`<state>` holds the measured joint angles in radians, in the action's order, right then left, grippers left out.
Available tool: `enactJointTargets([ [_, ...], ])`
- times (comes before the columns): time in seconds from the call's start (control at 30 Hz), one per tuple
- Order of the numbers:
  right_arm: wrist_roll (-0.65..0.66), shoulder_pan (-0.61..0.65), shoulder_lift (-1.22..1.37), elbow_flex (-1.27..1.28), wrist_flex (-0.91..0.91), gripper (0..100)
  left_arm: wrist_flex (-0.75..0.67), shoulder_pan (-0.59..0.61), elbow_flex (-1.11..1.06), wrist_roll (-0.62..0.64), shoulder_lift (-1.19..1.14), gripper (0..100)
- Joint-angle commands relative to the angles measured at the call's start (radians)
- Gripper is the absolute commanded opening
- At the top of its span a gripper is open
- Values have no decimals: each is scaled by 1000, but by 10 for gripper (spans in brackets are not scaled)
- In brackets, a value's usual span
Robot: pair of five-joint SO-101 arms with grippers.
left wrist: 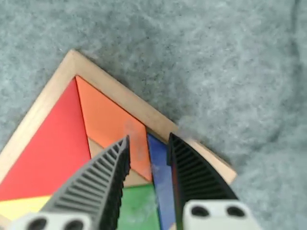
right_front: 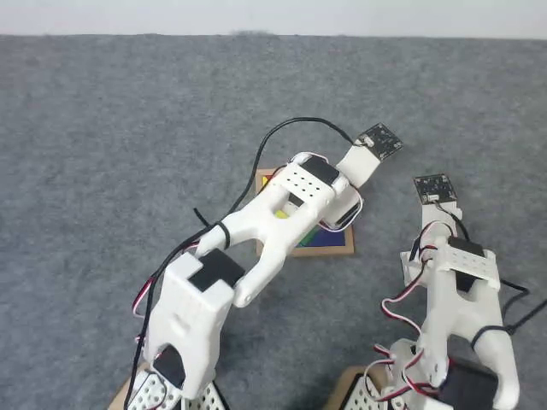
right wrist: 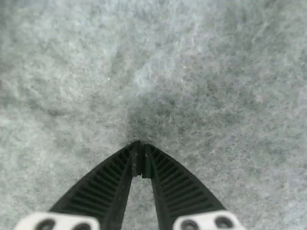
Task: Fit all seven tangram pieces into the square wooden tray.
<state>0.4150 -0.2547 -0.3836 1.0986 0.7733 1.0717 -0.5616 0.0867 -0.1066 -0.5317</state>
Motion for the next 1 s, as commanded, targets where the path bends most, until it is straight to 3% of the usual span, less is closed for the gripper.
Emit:
enactJointTargets([
  [0.0,14,-15,-41,-5,-21,7,-3,0,-71,44,238,126],
  [0.17,14,-15,-41,-5,-21,7,-127,52,-404,48,557,126],
  [0.37,14,-15,-51,11,-33,7,-275,203,-871,40,1071,126],
  [0.67,-20,-18,-94,14,-31,7,-97,456,-1179,-68,1735,126],
  [0.97,-14,-15,-595,212,74,7,75,634,-1415,-164,2220,126],
])
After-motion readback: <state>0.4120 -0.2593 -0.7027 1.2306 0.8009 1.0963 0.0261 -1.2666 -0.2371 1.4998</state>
